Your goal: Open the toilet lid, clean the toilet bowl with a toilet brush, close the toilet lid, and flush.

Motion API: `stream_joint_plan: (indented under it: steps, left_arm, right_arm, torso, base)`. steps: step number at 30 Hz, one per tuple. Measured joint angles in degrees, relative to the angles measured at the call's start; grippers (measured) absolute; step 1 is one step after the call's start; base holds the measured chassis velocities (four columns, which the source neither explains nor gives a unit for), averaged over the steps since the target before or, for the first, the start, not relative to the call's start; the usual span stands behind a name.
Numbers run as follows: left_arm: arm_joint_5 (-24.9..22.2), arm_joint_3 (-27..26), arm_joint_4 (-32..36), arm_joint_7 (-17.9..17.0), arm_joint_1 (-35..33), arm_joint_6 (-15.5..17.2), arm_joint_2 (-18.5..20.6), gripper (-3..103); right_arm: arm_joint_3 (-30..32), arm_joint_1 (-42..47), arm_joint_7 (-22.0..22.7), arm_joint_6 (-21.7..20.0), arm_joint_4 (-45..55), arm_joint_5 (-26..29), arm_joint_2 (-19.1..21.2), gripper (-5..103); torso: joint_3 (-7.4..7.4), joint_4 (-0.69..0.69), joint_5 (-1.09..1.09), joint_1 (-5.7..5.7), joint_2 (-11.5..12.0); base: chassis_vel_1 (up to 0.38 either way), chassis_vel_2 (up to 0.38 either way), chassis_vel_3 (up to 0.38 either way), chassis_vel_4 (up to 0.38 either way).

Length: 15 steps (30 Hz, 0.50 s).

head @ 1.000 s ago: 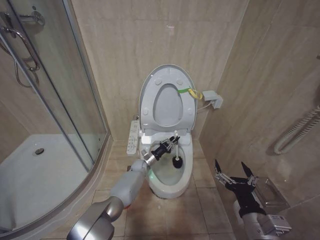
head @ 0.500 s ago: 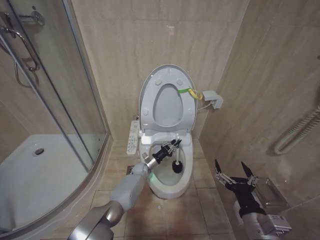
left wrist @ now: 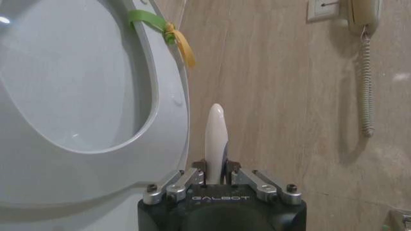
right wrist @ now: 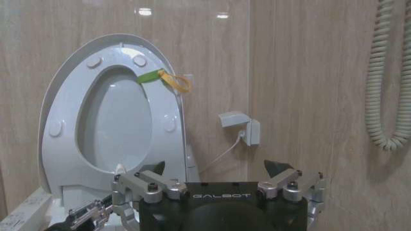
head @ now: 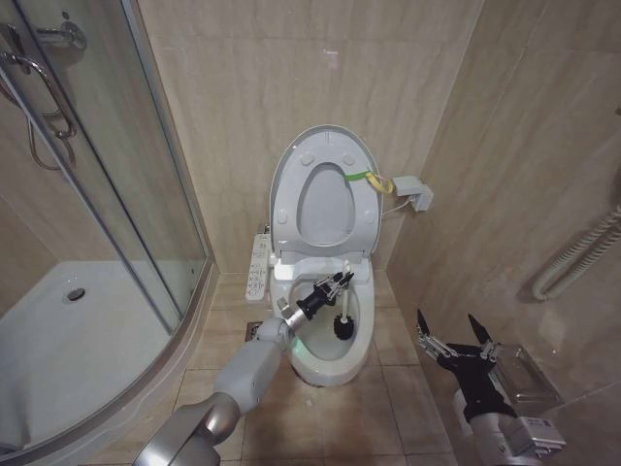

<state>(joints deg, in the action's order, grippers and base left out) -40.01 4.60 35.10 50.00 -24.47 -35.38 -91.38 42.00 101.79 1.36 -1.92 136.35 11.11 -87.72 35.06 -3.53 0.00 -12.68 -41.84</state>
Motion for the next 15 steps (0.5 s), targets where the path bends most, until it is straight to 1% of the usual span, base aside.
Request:
stream_joint_plan:
  steps: [15]
  left_arm:
    - [-0.2,0.7,1.4,-0.1,-0.8,0.2,0.6,19]
  right_arm:
    - [0.0,0.0,0.0,0.0,0.0,0.0,0.0,100]
  torso:
    - [0.0,0.0,0.0,-0.01,0.0]
  base:
    - [-0.014,0.001,0.012,-0.002]
